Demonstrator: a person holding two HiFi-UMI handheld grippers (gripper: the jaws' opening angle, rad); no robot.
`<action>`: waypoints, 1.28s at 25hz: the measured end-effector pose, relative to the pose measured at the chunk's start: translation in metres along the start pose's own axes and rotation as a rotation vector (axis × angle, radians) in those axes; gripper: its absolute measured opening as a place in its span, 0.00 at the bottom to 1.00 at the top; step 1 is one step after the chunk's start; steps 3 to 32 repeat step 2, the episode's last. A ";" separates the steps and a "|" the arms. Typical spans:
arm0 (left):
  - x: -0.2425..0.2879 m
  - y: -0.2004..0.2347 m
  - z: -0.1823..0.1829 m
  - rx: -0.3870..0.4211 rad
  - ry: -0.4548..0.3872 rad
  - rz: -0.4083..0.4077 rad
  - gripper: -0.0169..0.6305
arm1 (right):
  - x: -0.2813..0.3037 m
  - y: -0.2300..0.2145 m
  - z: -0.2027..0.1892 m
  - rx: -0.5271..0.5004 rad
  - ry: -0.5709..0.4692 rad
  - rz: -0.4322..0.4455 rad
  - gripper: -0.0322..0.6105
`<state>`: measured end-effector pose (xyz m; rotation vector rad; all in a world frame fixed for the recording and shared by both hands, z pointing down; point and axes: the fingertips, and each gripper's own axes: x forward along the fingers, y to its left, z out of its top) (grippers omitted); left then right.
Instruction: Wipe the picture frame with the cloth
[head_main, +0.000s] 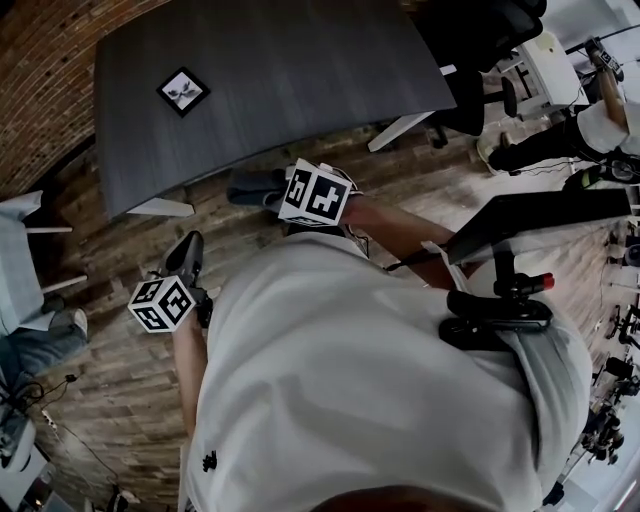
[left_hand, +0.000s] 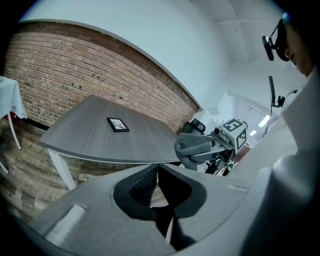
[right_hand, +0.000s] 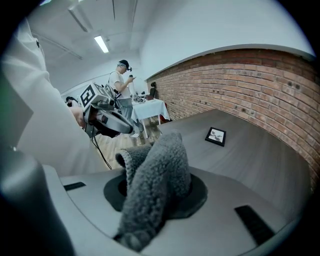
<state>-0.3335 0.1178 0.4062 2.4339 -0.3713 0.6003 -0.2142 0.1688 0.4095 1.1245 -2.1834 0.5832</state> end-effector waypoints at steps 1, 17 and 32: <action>-0.003 0.001 -0.001 -0.001 -0.001 0.002 0.06 | 0.001 0.002 0.001 -0.002 0.000 0.001 0.19; -0.006 0.001 -0.002 -0.001 -0.002 0.005 0.06 | 0.002 0.003 0.002 -0.004 -0.001 0.001 0.19; -0.006 0.001 -0.002 -0.001 -0.002 0.005 0.06 | 0.002 0.003 0.002 -0.004 -0.001 0.001 0.19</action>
